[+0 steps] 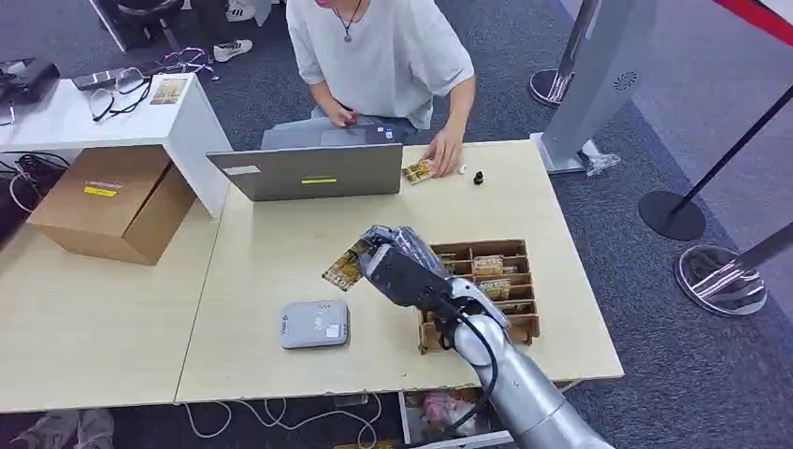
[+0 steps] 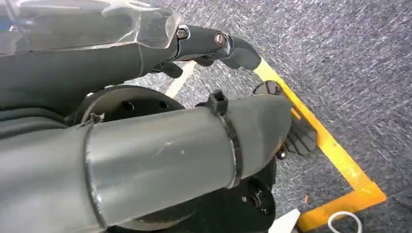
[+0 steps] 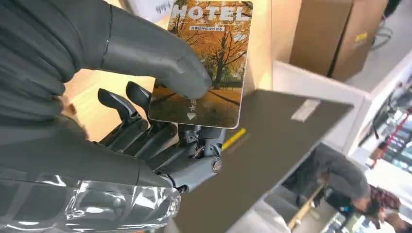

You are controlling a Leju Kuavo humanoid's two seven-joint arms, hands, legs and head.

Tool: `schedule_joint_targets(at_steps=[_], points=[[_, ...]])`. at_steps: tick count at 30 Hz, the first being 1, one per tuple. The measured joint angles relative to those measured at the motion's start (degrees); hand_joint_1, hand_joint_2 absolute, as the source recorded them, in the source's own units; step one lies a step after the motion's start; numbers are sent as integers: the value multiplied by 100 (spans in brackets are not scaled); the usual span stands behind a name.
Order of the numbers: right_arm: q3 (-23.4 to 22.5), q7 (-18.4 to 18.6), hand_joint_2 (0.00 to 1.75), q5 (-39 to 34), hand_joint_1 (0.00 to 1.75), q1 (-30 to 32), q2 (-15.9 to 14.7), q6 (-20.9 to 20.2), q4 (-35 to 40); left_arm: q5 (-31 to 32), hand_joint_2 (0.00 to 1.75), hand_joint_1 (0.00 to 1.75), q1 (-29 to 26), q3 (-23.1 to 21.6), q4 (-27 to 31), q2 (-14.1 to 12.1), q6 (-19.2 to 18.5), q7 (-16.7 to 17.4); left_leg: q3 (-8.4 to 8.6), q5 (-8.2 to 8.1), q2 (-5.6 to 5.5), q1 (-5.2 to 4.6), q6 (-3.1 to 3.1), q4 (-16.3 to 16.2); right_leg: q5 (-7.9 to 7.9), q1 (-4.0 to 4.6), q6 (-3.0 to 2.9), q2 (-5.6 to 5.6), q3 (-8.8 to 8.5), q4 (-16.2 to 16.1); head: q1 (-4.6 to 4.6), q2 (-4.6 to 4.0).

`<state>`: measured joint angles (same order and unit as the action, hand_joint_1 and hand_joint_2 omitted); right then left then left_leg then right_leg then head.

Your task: Pass the card to the sensor for recognition and then transmit it.

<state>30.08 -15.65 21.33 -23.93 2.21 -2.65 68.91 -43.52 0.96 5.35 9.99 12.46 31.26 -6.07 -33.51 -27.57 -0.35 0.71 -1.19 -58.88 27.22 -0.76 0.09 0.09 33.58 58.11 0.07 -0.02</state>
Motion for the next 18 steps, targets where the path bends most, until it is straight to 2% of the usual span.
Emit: schedule_joint_targets(at_steps=[7, 18], points=[[428, 66, 175, -116, 175, -390, 424, -72, -1004, 79, 0, 0, 0, -13, 0, 4, 120, 83, 1, 1, 1, 2, -1, 0, 0, 1, 0, 0, 0, 1, -2, 0], [972, 39, 175, -199, 175, -656, 834, -135, -2235, 162, 0, 0, 0, -81, 0, 7, 328, 411, -1, 1, 0, 0, -1, 0, 0, 1, 0, 0, 0, 0, 0, 0]])
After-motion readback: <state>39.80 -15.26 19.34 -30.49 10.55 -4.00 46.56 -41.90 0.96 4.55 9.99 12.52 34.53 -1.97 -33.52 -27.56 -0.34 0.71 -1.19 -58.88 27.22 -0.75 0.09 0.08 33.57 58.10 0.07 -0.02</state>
